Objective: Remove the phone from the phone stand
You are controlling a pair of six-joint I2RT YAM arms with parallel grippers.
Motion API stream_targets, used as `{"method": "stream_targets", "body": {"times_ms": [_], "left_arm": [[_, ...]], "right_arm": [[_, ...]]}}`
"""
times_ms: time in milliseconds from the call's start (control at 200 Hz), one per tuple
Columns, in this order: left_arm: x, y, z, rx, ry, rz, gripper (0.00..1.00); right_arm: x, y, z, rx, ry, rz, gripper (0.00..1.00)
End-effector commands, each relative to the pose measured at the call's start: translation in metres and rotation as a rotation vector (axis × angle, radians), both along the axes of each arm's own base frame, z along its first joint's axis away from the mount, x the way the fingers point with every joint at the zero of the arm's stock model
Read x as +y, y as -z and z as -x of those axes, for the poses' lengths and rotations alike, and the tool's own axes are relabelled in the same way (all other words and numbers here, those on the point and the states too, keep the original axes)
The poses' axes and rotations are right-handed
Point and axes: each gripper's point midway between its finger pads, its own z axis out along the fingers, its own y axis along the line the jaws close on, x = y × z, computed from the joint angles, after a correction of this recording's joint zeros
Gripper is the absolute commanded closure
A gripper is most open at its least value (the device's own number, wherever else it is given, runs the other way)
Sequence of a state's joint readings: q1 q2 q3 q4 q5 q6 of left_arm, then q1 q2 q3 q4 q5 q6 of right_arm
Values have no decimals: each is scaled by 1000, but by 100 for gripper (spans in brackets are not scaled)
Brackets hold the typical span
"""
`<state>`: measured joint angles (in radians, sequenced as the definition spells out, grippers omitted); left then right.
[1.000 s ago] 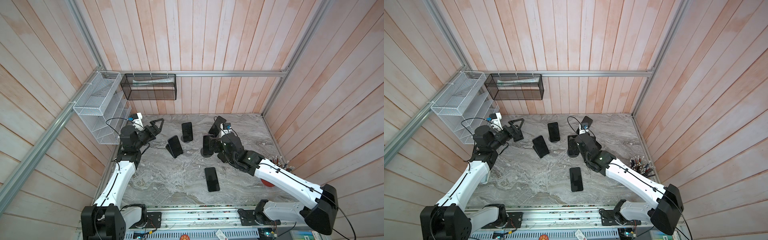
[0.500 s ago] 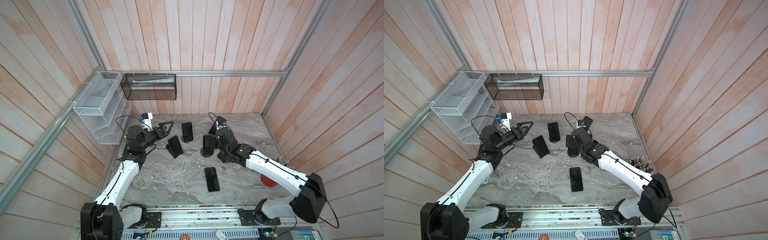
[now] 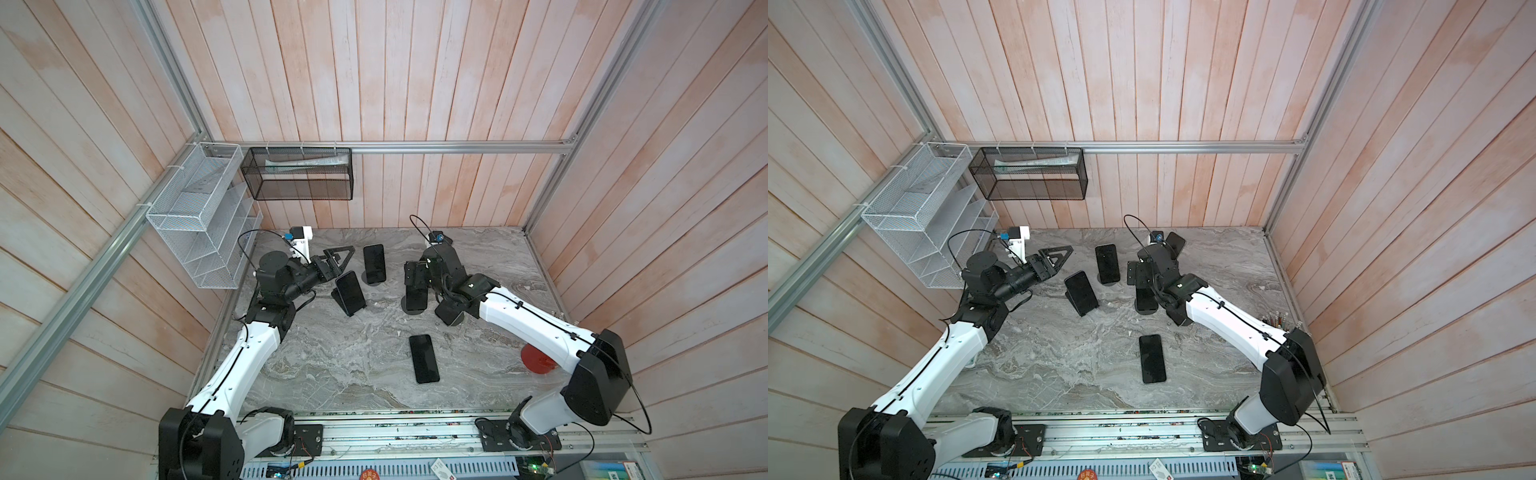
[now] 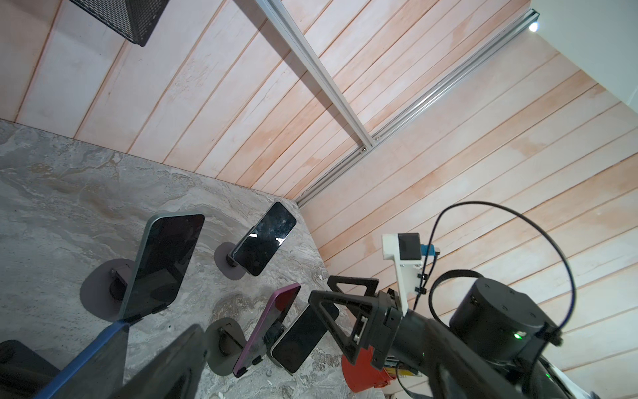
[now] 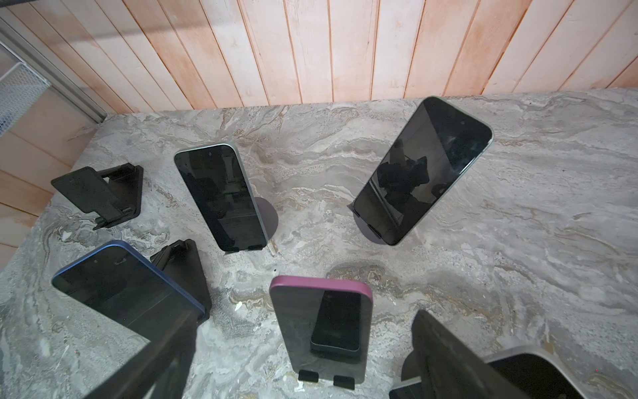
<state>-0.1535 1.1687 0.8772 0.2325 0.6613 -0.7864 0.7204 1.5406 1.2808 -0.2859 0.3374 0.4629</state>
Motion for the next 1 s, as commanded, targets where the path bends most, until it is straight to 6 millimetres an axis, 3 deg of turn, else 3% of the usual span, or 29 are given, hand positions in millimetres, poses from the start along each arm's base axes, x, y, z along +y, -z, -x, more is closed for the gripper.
{"method": "stream_targets", "body": {"times_ms": [0, 340, 995], "left_arm": [[-3, -22, 7, -61, 30, 7, 2], [-8, -19, 6, -58, 34, -24, 1], [-8, -10, 1, -36, 26, -30, 1]], "right_arm": [[-4, 9, -4, 46, 0, 33, 2], [-2, 31, -18, 106, -15, 64, 2], [5, 48, -34, 106, -18, 77, 2]]}}
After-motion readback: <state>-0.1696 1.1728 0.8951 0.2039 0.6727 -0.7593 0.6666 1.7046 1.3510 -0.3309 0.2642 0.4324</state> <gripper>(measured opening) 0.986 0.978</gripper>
